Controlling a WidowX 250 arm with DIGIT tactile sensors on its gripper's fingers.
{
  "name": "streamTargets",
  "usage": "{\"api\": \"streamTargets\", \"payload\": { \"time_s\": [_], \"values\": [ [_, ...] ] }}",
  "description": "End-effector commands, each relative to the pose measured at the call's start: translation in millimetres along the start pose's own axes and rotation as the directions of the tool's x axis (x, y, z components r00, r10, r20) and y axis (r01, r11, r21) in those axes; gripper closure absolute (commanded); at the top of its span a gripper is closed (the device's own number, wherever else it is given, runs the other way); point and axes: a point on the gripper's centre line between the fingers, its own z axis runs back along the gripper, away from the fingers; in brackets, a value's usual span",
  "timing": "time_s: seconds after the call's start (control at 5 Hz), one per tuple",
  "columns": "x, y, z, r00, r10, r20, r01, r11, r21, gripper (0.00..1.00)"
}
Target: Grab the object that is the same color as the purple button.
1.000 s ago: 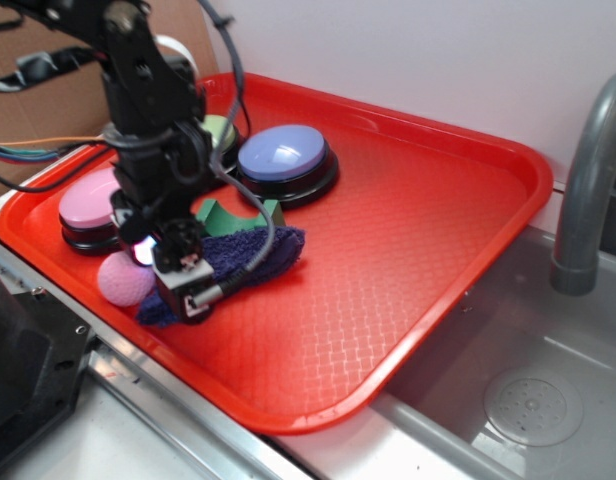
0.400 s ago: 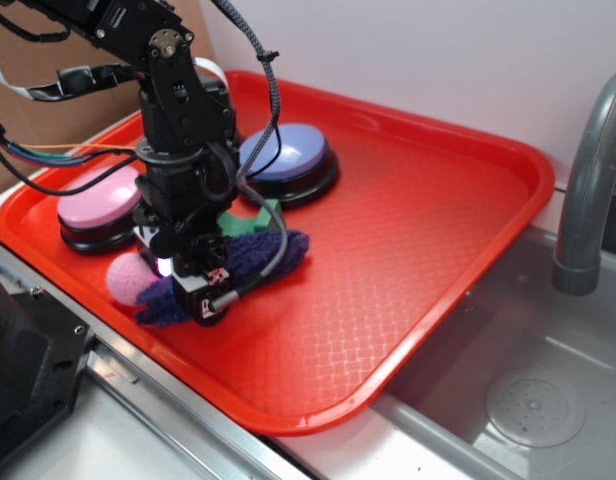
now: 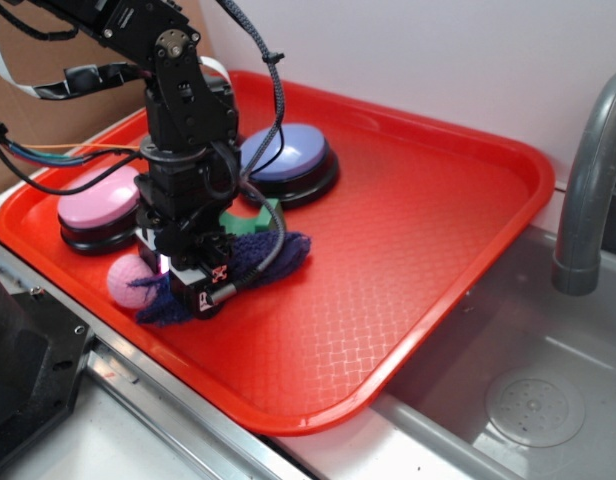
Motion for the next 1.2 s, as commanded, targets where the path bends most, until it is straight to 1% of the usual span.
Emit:
{"api": "streamTargets", "payload": {
  "time_s": [0.0, 0.2, 0.4, 0.6, 0.8, 1.0],
  "values": [
    [-4, 9, 53, 0.991, 0.058, 0.121, -0.056, 0.998, -0.02, 1.0],
    [-7, -1, 89, 0.983, 0.015, 0.181, -0.009, 0.999, -0.032, 1.0],
    [-11, -13, 123, 0.978, -0.046, 0.204, 0.053, 0.998, -0.029, 1.0],
    [-19, -18, 150, 0.969, -0.088, 0.23, 0.1, 0.994, -0.041, 1.0],
    [-28, -15, 167, 0.955, -0.073, 0.288, 0.09, 0.995, -0.046, 1.0],
    [-29, -5, 170, 0.969, -0.042, 0.242, 0.053, 0.998, -0.04, 1.0]
  ]
}}
